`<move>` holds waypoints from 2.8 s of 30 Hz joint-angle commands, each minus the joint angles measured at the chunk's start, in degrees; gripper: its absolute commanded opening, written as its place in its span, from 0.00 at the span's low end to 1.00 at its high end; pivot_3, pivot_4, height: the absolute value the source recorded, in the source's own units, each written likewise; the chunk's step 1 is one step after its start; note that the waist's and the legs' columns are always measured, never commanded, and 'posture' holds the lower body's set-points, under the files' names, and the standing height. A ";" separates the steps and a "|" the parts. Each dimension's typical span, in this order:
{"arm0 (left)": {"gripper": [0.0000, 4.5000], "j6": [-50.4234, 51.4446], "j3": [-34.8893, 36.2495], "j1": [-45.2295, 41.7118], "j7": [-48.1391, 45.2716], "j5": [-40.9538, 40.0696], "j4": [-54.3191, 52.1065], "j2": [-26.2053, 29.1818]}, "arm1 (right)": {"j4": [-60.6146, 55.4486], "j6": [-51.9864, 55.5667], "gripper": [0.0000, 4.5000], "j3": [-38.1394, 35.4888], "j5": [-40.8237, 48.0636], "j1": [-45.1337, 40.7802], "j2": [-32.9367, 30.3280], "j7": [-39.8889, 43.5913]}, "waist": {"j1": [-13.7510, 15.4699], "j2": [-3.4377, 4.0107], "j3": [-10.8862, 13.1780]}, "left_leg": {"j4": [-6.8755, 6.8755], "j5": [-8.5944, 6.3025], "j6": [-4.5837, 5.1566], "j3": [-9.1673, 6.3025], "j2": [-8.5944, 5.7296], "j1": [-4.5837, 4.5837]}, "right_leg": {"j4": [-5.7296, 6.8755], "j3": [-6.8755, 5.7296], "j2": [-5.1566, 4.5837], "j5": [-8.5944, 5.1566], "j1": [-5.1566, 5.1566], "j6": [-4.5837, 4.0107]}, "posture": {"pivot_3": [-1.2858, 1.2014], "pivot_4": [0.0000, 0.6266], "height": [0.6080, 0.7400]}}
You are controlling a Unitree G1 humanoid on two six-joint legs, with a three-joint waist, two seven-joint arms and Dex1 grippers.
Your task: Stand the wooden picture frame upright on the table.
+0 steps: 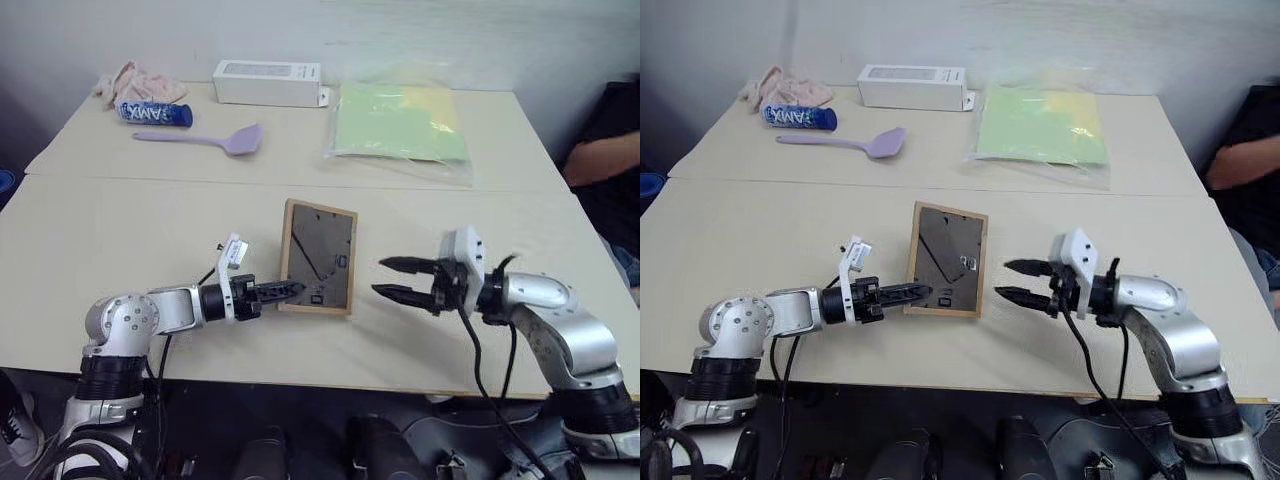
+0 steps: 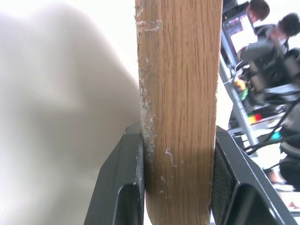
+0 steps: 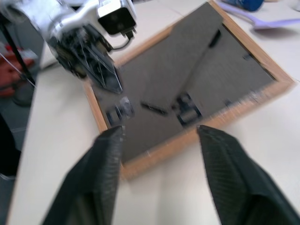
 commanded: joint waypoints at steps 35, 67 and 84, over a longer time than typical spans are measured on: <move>0.28 23.92 8.04 -7.96 0.56 -17.01 12.36 2.58 | 8.11 -33.39 0.93 -2.20 -7.14 -0.95 0.61 9.69 | 0.88 -0.07 0.05 | -0.02 -0.11 0.24 -0.05 -0.03 -0.30 | -0.04 -0.07 -0.04 0.03 -0.15 0.06 | 0.52 0.24 1.00; 0.28 -12.11 -4.61 3.28 -6.16 -5.30 -5.62 8.73 | 5.40 -5.16 0.93 3.28 12.21 -4.48 -7.40 2.89 | -0.33 0.13 0.16 | -0.01 -0.03 0.12 -0.12 0.04 -0.23 | -0.20 -0.09 -0.09 0.01 -0.09 0.03 | 0.52 0.24 1.00; 0.28 -6.62 -0.58 2.11 -6.69 -3.16 -4.37 4.11 | 2.09 -2.47 0.93 10.11 5.26 -9.14 2.20 5.10 | -0.14 0.12 0.16 | -0.03 -0.08 0.20 -0.11 0.00 -0.35 | -0.16 -0.10 -0.10 0.02 -0.17 0.04 | 0.52 0.24 1.00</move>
